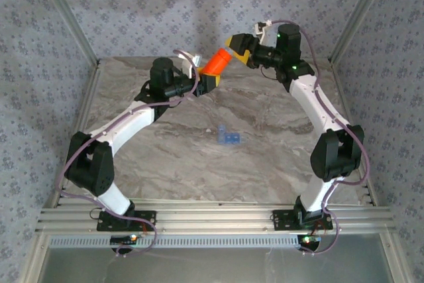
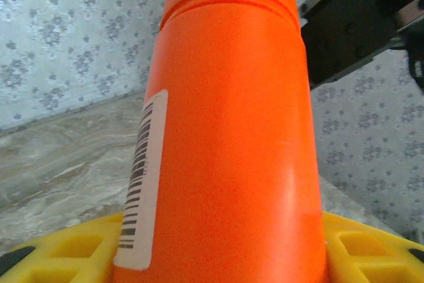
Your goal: Sort the pills into containers
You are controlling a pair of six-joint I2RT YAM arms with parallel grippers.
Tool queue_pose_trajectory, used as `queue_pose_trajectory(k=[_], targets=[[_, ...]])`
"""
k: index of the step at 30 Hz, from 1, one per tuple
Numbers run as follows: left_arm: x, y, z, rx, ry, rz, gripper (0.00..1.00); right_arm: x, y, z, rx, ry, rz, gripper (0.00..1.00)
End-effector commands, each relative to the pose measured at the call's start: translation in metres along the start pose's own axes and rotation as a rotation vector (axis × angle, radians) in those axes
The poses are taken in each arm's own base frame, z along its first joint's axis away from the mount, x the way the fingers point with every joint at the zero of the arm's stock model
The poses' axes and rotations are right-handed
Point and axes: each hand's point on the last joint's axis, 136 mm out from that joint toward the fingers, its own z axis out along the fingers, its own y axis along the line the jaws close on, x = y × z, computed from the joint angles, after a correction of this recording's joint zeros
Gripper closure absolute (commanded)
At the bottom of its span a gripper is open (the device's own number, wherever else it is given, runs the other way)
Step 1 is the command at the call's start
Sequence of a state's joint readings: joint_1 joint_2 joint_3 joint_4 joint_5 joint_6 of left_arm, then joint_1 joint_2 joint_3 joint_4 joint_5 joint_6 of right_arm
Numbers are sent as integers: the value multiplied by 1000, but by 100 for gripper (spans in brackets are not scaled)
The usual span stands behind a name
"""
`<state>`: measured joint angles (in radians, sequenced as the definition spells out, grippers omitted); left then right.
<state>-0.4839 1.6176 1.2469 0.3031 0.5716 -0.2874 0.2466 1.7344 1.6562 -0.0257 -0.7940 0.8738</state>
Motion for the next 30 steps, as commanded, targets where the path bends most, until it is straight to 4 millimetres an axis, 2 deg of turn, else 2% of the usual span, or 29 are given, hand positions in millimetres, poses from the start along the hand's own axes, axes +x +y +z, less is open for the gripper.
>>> queue_pose_trajectory(k=[1,4,7,13,18,30], targets=[[-19,-3,-7,-42,-42,96,100,-14,4,-14,92,-75,99,7],[-14,3,-7,-97,-22,151,100,-5,-24,-14,227,-62,234,6],[-9,7,-7,-137,-2,201,100,4,-35,-9,260,-59,318,6],[-1,9,-5,-163,29,255,100,21,-35,9,294,-2,351,6],[1,8,-4,-159,36,257,100,25,-30,21,277,17,343,7],[1,7,-1,-143,32,251,100,31,-33,34,270,51,349,20]])
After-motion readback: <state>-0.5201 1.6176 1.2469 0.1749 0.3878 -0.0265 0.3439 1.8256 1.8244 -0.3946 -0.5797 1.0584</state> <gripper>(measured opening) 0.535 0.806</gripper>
